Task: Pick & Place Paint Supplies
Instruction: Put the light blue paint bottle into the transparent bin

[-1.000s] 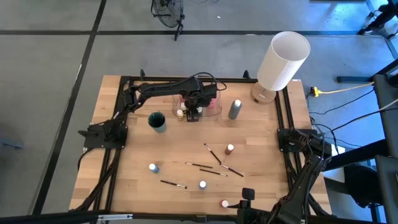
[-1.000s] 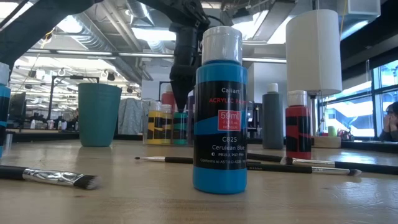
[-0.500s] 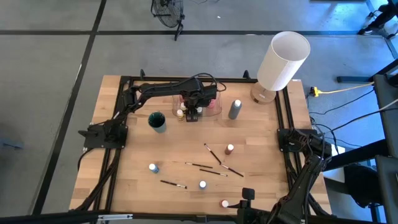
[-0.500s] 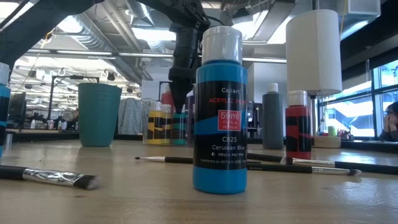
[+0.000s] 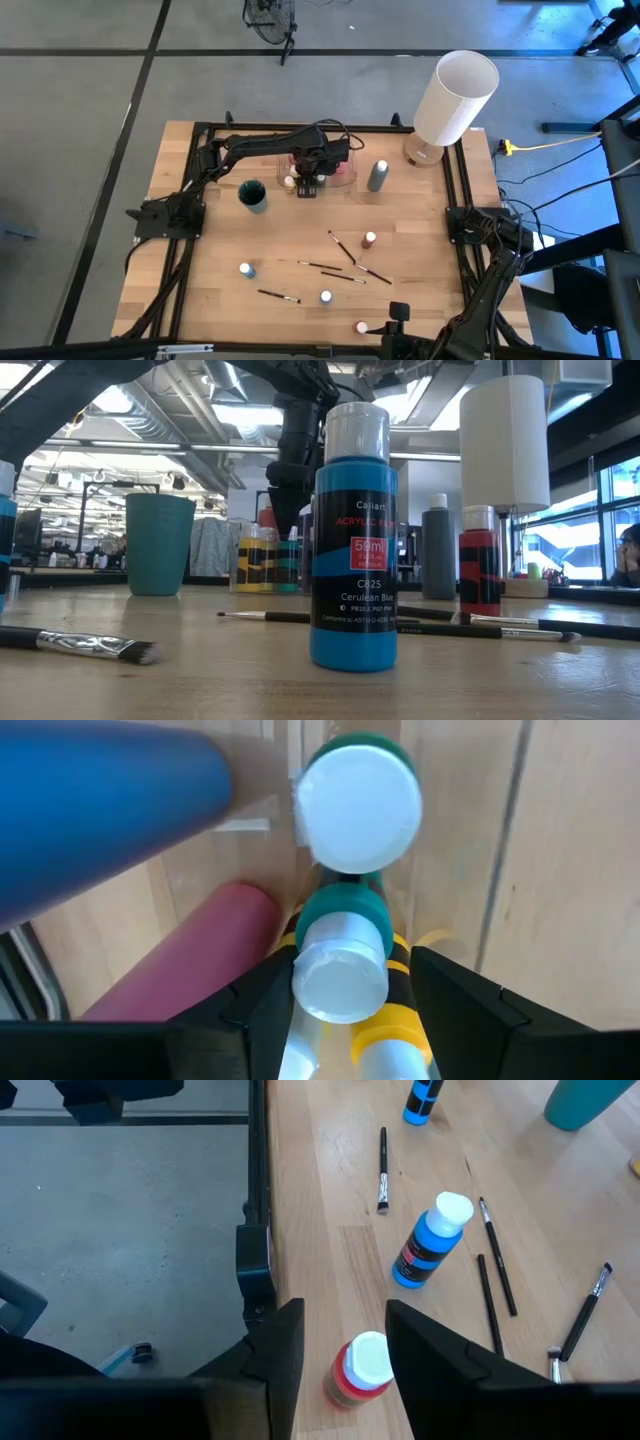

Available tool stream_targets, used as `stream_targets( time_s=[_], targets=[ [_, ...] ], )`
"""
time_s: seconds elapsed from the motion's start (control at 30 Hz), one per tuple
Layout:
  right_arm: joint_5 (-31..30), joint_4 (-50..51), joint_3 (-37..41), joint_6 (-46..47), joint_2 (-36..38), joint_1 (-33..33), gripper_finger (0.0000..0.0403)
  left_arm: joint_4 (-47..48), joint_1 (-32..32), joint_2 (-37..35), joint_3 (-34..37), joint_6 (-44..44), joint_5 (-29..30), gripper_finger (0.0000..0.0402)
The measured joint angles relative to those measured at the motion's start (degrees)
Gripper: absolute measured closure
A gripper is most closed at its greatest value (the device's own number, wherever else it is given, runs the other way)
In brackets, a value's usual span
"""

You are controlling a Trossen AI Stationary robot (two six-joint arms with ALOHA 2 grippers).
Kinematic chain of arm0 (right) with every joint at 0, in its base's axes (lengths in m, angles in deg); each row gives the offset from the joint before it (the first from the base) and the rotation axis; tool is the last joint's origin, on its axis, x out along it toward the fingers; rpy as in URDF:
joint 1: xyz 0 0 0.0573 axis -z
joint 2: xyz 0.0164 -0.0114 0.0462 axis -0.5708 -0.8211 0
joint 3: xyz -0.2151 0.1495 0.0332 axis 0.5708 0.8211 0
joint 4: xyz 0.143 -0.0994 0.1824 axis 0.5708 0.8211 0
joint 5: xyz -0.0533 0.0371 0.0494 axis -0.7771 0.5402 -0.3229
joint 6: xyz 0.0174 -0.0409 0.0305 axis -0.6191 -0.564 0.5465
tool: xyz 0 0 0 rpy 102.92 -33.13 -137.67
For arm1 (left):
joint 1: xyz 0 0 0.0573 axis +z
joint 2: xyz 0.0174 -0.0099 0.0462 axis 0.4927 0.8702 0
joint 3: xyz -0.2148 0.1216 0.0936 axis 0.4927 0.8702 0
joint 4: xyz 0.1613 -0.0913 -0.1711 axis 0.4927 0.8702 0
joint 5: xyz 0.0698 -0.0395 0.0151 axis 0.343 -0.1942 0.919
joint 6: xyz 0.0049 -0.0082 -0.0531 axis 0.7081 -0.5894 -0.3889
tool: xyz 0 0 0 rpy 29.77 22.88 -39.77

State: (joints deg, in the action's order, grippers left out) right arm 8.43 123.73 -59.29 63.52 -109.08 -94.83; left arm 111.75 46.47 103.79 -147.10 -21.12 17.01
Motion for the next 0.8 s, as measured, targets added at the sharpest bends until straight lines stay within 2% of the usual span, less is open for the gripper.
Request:
stream_targets(
  time_s=[0.4,0.8],
  targets=[
    [0.0,0.1,0.0,0.0,0.0,0.0,0.0259,0.2,0.0,0.0,-0.1,-0.2,3.0,0.0211],
    [0.0,0.1,0.0,0.0,0.0,0.0,0.0259,1.5,-0.1,-0.2,-0.2,0.0,3.3,0.0212]
  ],
)
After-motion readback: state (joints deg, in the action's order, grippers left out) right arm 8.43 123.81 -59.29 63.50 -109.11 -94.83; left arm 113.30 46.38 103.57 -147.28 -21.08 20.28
